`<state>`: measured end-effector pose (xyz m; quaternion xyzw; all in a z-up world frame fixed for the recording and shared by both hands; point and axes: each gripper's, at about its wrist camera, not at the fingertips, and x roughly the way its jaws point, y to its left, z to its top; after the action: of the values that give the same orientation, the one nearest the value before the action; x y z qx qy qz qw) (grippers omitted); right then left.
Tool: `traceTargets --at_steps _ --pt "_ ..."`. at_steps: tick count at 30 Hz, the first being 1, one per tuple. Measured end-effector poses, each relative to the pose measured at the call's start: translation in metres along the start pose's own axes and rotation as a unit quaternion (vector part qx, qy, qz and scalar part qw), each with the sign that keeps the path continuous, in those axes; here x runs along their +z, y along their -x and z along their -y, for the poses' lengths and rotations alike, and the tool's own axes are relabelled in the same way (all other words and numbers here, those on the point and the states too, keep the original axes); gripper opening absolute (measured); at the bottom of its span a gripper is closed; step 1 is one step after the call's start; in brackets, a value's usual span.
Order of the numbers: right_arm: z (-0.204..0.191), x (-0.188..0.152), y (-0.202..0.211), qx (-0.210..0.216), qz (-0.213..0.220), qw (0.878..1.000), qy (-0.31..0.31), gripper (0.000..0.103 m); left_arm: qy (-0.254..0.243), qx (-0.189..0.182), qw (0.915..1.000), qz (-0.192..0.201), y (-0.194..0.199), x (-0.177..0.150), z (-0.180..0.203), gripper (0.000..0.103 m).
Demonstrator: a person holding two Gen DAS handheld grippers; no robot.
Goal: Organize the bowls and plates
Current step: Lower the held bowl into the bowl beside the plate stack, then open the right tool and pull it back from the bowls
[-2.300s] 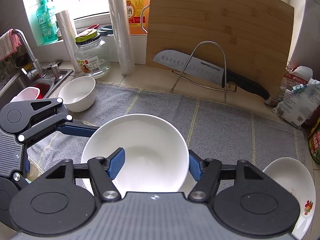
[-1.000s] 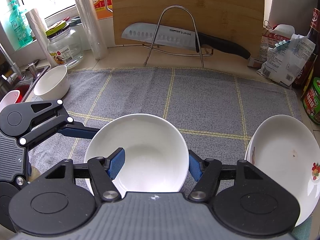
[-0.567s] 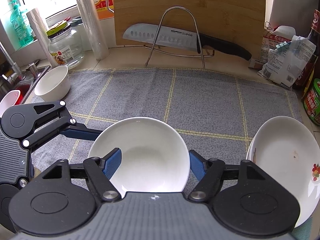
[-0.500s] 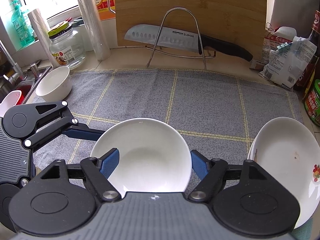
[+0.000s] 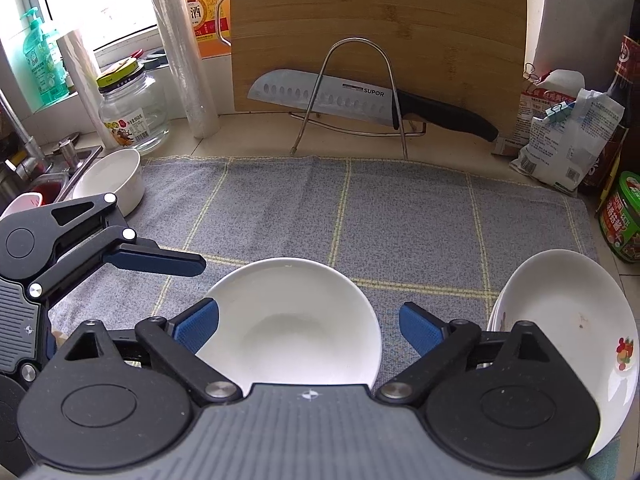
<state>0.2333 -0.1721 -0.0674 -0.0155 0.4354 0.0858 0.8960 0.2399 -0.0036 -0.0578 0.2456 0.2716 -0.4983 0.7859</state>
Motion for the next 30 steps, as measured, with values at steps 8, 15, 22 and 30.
traceTargets --at_steps 8,15,22,30 --pt "-0.012 0.001 0.012 -0.008 0.022 1.000 0.012 0.103 0.047 0.058 0.9972 -0.003 0.022 -0.017 -0.015 0.099" --pt "-0.038 0.002 0.019 -0.008 0.036 0.998 0.052 0.103 0.118 0.117 0.9860 -0.011 0.046 -0.044 -0.034 0.100" --pt "-0.072 0.005 0.019 0.007 0.054 0.994 0.099 0.103 0.164 0.170 0.9714 -0.024 0.066 -0.066 -0.051 0.100" --pt "-0.119 0.012 0.007 0.019 0.067 0.986 0.155 0.103 0.207 0.213 0.9534 -0.050 0.096 -0.089 -0.082 0.100"
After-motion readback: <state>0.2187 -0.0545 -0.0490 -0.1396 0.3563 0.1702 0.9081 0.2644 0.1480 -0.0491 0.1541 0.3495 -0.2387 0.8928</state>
